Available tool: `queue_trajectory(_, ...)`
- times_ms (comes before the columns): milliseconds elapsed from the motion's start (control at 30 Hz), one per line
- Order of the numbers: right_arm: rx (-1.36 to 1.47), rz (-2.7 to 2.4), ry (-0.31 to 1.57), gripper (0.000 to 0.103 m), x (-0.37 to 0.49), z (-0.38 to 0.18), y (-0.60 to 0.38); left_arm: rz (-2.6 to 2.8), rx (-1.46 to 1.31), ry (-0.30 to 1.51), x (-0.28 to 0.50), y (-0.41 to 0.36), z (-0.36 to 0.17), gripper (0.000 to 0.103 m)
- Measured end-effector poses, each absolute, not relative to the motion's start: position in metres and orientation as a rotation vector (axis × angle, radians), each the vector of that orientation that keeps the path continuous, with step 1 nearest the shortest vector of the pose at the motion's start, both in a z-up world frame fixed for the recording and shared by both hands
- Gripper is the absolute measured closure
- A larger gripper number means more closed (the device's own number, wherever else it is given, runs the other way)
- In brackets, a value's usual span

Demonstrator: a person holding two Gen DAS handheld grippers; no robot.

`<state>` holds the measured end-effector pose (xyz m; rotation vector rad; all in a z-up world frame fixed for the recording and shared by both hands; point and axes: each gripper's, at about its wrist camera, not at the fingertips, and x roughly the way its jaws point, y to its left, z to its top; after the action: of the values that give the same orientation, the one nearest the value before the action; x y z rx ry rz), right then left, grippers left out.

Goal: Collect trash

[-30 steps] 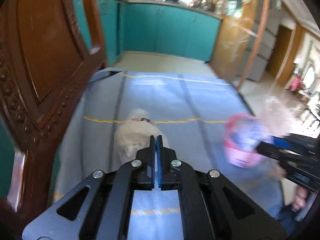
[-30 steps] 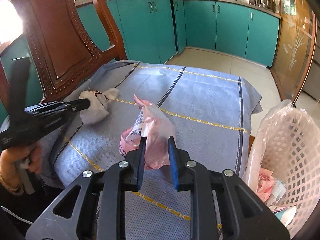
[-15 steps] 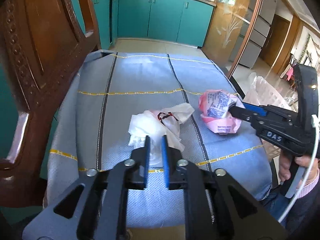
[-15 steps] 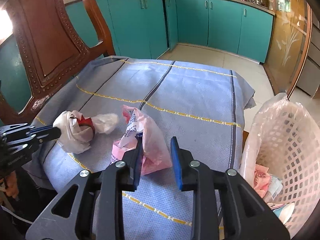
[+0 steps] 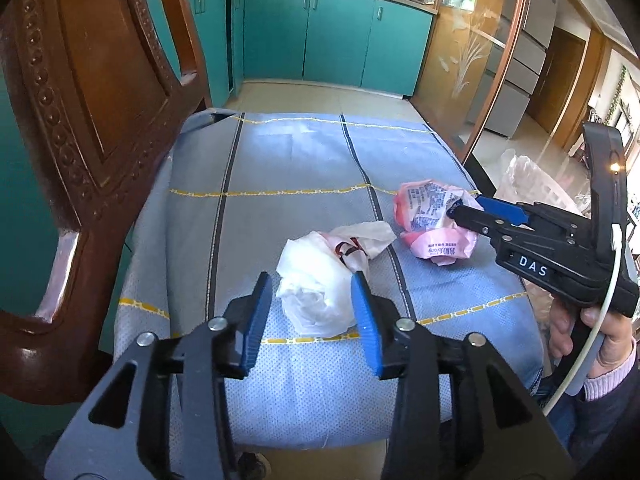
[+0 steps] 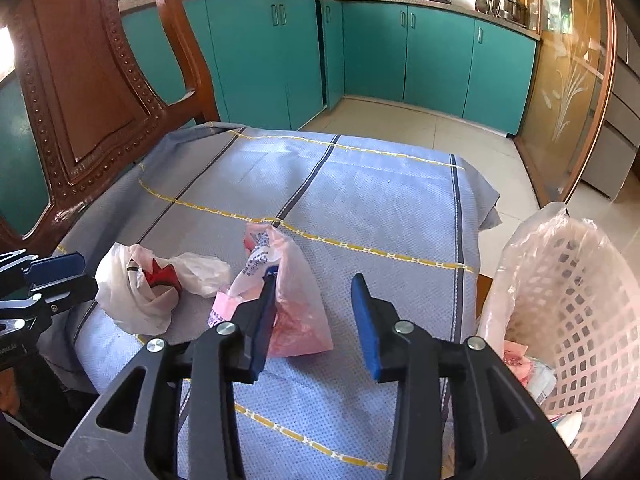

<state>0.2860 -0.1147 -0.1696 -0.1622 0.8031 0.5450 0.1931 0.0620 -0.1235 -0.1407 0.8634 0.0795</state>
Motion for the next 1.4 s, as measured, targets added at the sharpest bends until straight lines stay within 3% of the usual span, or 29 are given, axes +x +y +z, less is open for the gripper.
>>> queue_trajectory(67, -0.153, 0.542, 0.798, 0.063, 0.285, -0.167, -0.118, 0.088, -0.146, 0.859, 0.192, 0.063, -0.123, 0.052)
queue_trajectory(967, -0.184, 0.598, 0.700, 0.032, 0.250, -0.154, -0.128, 0.131, -0.140, 0.821, 0.184, 0.068, -0.118, 0.028)
queue_trajectory(1400, -0.224, 0.597, 0.702, 0.031, 0.252, -0.165, -0.117, 0.121, -0.149, 0.816, 0.186, 0.070, -0.122, 0.025)
